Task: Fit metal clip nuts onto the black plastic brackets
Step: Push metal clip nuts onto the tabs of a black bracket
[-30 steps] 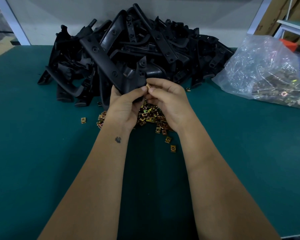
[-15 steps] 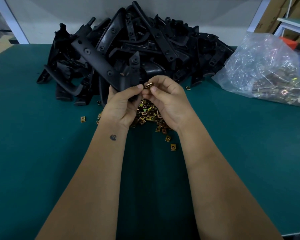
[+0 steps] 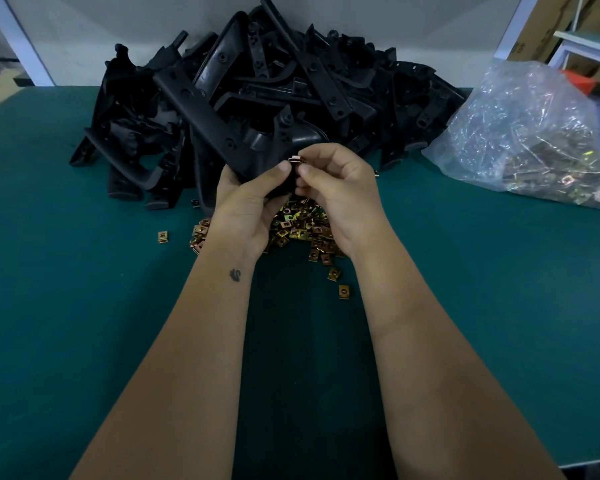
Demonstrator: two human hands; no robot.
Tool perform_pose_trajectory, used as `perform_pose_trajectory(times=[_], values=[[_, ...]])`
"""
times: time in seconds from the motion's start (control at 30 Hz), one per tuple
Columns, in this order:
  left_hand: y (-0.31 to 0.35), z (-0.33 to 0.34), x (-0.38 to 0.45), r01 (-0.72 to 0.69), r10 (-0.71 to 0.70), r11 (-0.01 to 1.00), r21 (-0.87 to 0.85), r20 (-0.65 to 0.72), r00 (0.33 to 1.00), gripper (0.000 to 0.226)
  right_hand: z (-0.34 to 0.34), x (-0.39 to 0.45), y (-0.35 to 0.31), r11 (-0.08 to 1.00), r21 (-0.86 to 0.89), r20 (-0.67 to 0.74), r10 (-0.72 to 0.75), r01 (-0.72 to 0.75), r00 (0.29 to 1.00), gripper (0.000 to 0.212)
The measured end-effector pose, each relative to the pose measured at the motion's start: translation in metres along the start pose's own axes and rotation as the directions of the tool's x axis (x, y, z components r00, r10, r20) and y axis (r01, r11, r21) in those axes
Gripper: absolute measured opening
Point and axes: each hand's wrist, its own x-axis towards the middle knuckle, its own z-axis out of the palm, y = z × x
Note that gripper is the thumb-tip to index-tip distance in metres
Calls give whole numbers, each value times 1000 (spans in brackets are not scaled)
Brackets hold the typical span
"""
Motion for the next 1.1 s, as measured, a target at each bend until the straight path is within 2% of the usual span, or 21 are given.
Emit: perform_pose_trajectory(times=[0.2, 0.3, 0.5, 0.63, 0.77, 0.93, 1.1], values=[[-1, -1, 0, -27, 27, 1000, 12, 2, 1000, 40, 3, 0, 0, 999, -38, -4, 15, -15, 1000, 5], [0, -2, 0, -26, 26, 1000, -15, 17, 1000, 46, 2, 0, 2, 996, -86, -32, -9, 6, 999, 9], [3, -6, 1, -56, 57, 998, -5, 36, 998, 51, 1, 0, 1, 1000, -20, 20, 1, -1, 1000, 13], [3, -4, 1, -100, 100, 995, -9, 23, 995, 46, 5, -1, 0, 1000, -2, 52, -27, 28, 998, 12], [4, -4, 0, -119, 123, 990, -69, 58, 991, 42, 9, -1, 0, 997, -18, 17, -74, 74, 997, 17], [5, -1, -3, -125, 125, 992, -15, 81, 989, 47, 6, -1, -1, 998, 22, 26, -52, 51, 998, 13], [6, -2, -4, -138, 136, 988, 69, 21, 990, 52, 5, -1, 0, 998, 11, 68, -55, 54, 996, 12]])
